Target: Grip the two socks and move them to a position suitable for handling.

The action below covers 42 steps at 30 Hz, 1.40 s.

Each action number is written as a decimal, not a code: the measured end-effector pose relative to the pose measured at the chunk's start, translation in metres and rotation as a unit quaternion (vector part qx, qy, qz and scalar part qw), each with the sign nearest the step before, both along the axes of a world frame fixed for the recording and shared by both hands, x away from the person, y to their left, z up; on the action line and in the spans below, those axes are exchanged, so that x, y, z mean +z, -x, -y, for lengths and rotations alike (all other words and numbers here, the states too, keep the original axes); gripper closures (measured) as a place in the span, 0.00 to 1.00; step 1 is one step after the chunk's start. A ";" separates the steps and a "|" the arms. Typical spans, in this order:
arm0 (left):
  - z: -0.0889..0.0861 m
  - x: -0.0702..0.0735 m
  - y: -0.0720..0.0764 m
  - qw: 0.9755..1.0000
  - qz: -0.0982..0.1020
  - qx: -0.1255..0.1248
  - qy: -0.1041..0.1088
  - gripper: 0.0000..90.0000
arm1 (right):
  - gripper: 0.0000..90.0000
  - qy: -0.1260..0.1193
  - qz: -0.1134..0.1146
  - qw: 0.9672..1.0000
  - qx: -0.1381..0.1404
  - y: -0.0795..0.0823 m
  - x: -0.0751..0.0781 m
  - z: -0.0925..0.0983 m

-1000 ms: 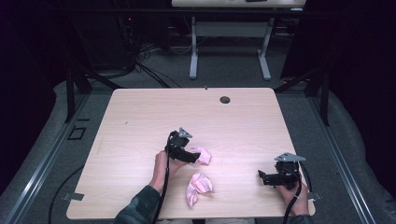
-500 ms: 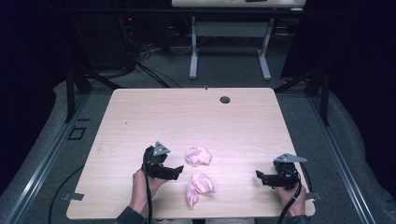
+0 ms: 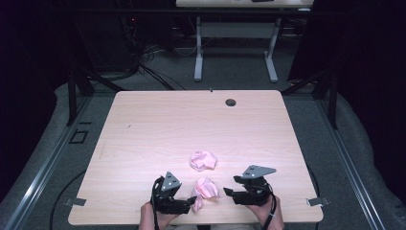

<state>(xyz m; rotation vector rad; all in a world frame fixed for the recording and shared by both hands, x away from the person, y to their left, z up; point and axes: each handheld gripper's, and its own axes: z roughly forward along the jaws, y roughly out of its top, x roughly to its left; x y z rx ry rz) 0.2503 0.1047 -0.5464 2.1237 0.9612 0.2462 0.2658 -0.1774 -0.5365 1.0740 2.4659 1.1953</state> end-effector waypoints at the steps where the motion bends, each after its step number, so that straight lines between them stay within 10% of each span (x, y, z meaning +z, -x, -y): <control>1: 0.003 -0.001 0.001 1.000 -0.006 -0.001 0.004 0.32 | 0.46 0.000 0.000 1.000 0.000 0.000 0.000 0.000; 15: 0.013 -0.020 -0.001 0.999 -0.016 -0.014 -0.032 0.93 | 0.95 0.027 -0.029 0.999 0.037 -0.010 -0.018 -0.036; 30: -0.001 -0.007 -0.017 1.000 -0.012 -0.014 0.022 0.97 | 0.96 0.029 -0.010 1.000 -0.006 -0.013 -0.006 -0.005; 37: -0.003 -0.009 -0.023 0.997 -0.042 -0.017 0.057 0.97 | 0.96 0.043 -0.004 0.999 -0.016 -0.019 0.000 0.008; 42: 0.001 -0.016 -0.023 0.996 -0.065 -0.031 0.045 0.95 | 0.91 0.063 -0.004 0.998 -0.026 -0.028 -0.007 0.005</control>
